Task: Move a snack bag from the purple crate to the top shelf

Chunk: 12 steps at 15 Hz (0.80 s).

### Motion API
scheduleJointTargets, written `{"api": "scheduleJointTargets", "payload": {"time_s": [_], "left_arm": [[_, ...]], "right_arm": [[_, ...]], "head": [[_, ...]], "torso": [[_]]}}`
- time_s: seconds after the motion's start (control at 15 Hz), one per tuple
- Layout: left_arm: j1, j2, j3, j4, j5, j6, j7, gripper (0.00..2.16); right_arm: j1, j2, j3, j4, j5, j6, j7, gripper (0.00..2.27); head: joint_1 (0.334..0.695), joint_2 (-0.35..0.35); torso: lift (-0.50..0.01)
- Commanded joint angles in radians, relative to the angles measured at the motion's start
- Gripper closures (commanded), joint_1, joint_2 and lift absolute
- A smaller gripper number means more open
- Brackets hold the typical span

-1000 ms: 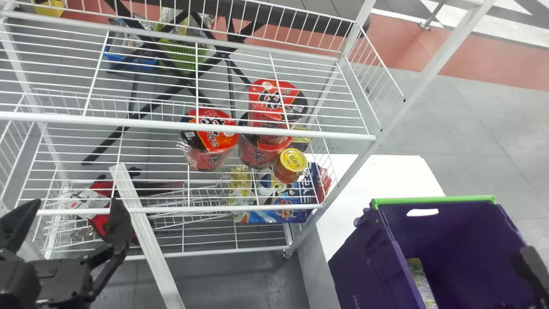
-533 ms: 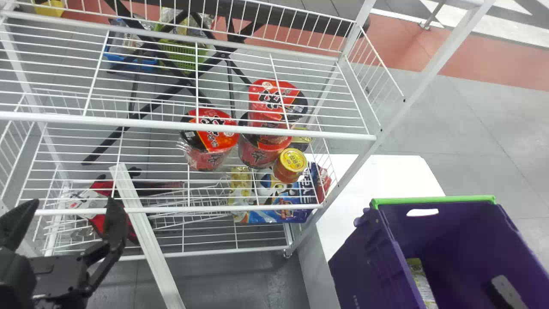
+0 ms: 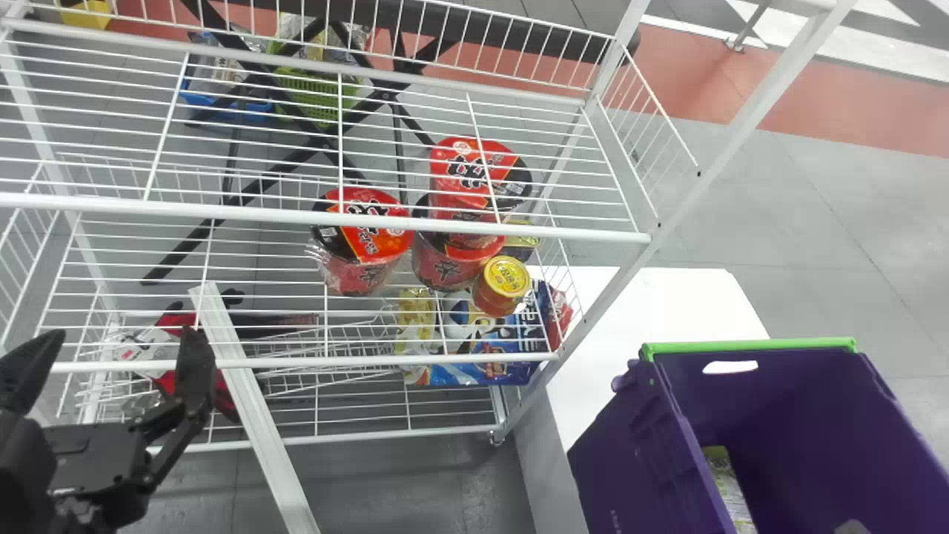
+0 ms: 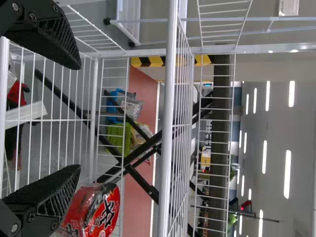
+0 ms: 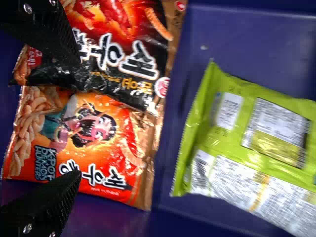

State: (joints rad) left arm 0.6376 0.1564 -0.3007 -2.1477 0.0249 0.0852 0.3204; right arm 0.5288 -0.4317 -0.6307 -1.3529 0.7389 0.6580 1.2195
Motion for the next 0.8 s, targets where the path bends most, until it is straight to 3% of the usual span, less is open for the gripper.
{"api": "scheduleJointTargets", "payload": {"time_s": [0.0, 0.4, 0.73], "left_arm": [[-0.006, 0.000, 0.002, 0.009, 0.006, 0.000, 0.000, 0.11], [-0.015, -0.005, 0.038, 0.035, 0.040, -0.025, -0.007, 0.11], [-0.023, -0.005, 0.040, 0.043, 0.047, -0.025, -0.014, 0.10]], "right_arm": [[0.000, 0.002, 0.009, 0.015, 0.008, 0.007, 0.000, 0.00], [0.030, 0.011, -0.011, 0.052, 0.016, 0.032, -0.094, 0.09], [0.048, 0.011, -0.017, 0.061, 0.016, 0.026, -0.117, 0.09]], "head": [[0.695, -0.350], [0.695, -0.350], [0.695, -0.350]], "torso": [[-0.457], [-0.457], [-0.457]]}}
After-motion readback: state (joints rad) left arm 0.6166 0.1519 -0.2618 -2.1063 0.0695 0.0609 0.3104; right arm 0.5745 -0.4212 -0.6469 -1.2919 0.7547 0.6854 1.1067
